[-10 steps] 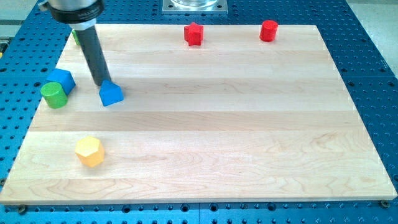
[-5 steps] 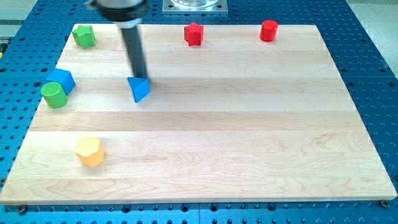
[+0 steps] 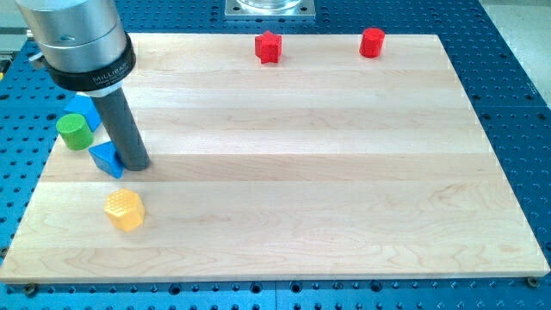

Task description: Place the triangle to the bottom left corner of the board

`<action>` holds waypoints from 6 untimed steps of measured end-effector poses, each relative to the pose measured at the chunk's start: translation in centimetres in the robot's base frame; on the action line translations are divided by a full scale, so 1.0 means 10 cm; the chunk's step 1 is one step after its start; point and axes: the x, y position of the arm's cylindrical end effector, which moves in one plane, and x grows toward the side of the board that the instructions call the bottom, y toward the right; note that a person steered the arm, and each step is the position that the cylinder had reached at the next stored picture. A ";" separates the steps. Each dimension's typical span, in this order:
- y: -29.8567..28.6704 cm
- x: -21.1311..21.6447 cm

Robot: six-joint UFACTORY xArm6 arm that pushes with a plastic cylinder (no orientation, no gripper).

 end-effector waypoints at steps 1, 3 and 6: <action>-0.16 -0.17; -0.70 0.33; 0.34 0.76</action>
